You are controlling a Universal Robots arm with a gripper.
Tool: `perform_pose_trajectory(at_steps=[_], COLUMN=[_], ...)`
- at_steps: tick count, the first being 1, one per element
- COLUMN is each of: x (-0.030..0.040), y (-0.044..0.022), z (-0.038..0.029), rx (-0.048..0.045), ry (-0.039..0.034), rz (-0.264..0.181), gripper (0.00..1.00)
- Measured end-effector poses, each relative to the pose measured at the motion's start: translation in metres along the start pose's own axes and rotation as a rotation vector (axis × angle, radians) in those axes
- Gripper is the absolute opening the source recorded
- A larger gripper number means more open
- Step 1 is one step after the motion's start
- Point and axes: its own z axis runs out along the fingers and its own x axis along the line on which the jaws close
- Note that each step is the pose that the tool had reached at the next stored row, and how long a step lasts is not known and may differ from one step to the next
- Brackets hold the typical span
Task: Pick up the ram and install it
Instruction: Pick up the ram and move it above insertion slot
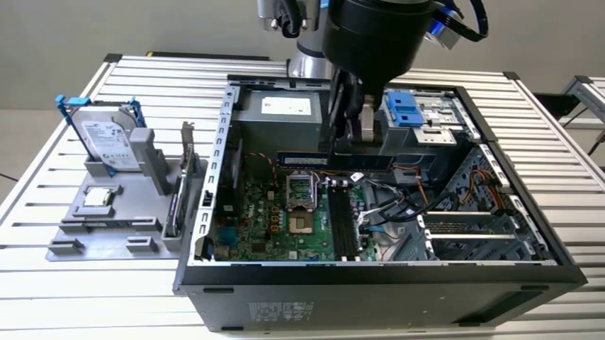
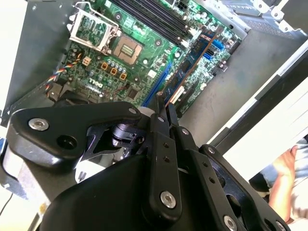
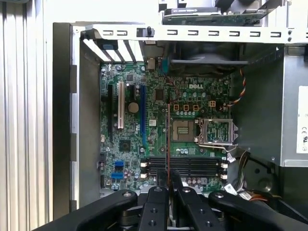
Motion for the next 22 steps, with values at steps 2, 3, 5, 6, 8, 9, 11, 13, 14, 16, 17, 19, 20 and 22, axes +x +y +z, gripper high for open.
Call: perform_pose_trajectory(at_steps=[2, 3, 5, 6, 8, 9, 11, 13, 14, 16, 17, 19, 20, 22], x=[0.0000, 0.0000, 0.0000, -0.0001, -0.0001, -0.0001, -0.0001, -0.0001, -0.0001, -0.0001, -0.0001, -0.0002, -0.0002, -0.0002], y=[-0.0020, -0.0030, -0.0050, -0.0060, -0.0080, -0.0091, -0.0112, -0.0132, -0.0142, -0.0161, -0.0172, -0.0190, -0.0201, -0.0219], z=[-0.0001, -0.0001, -0.0002, -0.0002, -0.0003, -0.0003, -0.0004, -0.0005, -0.0005, -0.0005, -0.0006, -0.0007, -0.0007, -0.0007], rx=[0.0000, 0.0000, 0.0000, 0.0000, 0.0000, 0.0000, 0.0000, 0.0000, 0.0000, 0.0000, 0.0000, 0.0000, 0.0000, 0.0000], ry=[0.0000, 0.0000, 0.0000, 0.0000, 0.0000, 0.0000, 0.0000, 0.0000, 0.0000, 0.0000, 0.0000, 0.0000, 0.0000, 0.0001], rz=[0.000, 0.000, 0.000, 0.000, 0.000, 0.000, 0.000, 0.000, 0.000, 0.000, 0.000, 0.000, 0.000, 0.000], gripper=[0.00, 0.00, 0.00, 0.00, 0.00, 0.00, 0.00, 0.00, 0.00, 0.00, 0.00, 0.00, 0.00, 0.00])
